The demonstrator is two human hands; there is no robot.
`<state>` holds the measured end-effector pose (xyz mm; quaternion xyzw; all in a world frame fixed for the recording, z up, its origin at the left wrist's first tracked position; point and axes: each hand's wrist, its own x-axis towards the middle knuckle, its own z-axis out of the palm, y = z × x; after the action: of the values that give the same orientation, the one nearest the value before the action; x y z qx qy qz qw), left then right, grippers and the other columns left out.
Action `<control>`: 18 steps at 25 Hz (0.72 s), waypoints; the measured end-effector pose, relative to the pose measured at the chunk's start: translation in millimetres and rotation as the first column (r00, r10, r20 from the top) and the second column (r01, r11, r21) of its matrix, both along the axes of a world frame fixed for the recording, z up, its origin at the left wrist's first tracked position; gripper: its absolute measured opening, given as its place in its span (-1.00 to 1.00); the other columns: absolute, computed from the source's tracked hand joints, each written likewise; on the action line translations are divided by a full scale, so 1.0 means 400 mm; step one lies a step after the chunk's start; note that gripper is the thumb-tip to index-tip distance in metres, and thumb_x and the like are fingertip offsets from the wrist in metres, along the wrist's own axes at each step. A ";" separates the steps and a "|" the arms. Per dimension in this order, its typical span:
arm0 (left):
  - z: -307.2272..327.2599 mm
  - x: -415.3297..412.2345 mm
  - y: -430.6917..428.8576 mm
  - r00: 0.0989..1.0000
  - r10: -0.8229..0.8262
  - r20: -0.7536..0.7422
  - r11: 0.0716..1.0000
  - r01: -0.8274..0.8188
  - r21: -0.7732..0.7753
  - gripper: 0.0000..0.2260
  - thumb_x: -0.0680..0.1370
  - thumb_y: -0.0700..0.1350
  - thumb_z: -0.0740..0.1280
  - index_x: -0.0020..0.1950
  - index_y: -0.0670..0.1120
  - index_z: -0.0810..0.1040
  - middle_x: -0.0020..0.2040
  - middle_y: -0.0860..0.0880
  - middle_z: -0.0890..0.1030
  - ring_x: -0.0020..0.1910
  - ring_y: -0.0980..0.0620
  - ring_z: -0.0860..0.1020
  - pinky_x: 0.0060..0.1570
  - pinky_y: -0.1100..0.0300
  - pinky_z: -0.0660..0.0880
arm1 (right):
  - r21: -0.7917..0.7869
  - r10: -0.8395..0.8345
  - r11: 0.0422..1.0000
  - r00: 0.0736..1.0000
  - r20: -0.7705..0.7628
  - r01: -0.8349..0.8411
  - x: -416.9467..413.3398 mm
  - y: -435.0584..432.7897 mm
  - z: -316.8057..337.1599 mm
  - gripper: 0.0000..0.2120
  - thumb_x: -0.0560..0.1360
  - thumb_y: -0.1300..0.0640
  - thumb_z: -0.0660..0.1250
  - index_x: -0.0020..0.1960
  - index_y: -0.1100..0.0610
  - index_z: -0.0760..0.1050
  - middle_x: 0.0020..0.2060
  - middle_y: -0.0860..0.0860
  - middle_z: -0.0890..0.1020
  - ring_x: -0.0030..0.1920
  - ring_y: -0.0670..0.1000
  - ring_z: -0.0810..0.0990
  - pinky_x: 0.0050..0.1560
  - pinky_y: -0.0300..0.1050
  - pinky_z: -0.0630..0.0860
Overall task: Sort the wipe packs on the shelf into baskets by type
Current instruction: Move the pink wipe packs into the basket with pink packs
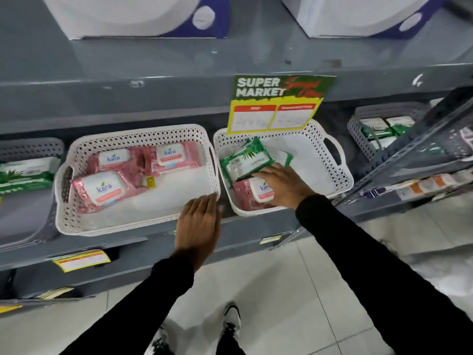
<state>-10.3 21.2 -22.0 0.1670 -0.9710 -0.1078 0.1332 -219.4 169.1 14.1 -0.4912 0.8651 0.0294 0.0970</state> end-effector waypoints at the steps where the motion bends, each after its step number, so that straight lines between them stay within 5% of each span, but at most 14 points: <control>1: -0.002 0.001 0.000 1.000 0.004 -0.001 1.000 -0.004 -0.016 -0.67 0.62 -0.15 0.20 0.32 -0.26 0.52 0.11 -0.22 0.68 0.07 -0.22 0.62 0.16 -0.04 0.53 | -0.005 -0.001 1.000 1.000 -0.003 0.001 0.000 0.002 -0.005 -0.26 0.39 -0.13 0.51 0.49 0.01 0.34 0.37 -0.01 0.49 0.37 0.07 0.41 0.30 0.03 0.35; 9: 0.022 0.077 -0.094 1.000 0.012 -0.023 1.000 -0.013 -0.025 -0.52 0.67 0.05 0.08 0.41 -0.25 0.45 0.37 -0.22 0.55 0.41 -0.16 0.48 0.43 -0.07 0.41 | -0.312 -0.112 0.938 0.983 0.147 0.154 0.040 -0.023 0.110 -0.11 0.20 -0.16 0.61 0.47 -0.06 0.37 0.38 -0.01 0.52 0.36 0.10 0.42 0.27 0.03 0.33; 14: 0.023 0.234 -0.231 0.987 0.159 -0.026 0.987 -0.160 -0.035 -0.59 0.65 0.04 0.15 0.35 -0.17 0.53 0.30 -0.17 0.62 0.32 -0.18 0.55 0.36 -0.08 0.45 | -0.447 0.025 0.895 0.997 0.074 0.011 0.147 -0.220 0.167 -0.16 0.17 -0.10 0.64 0.40 -0.05 0.43 0.24 -0.01 0.61 0.22 0.08 0.53 0.19 0.05 0.42; 18: 0.007 0.341 -0.309 0.982 0.187 -0.021 0.980 -0.188 -0.067 -0.62 0.66 0.01 0.09 0.22 -0.15 0.60 0.17 -0.12 0.68 0.20 -0.19 0.59 0.24 -0.06 0.48 | -0.365 0.116 0.927 0.992 0.046 -0.091 0.238 -0.410 0.123 -0.17 0.19 -0.05 0.64 0.41 -0.01 0.42 0.31 0.00 0.58 0.29 0.10 0.48 0.26 0.08 0.39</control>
<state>126.0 -102.6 -19.1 0.2524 -0.9530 -0.0627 0.1555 -124.0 5.3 63.1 -0.5464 0.8248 -0.1418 0.0318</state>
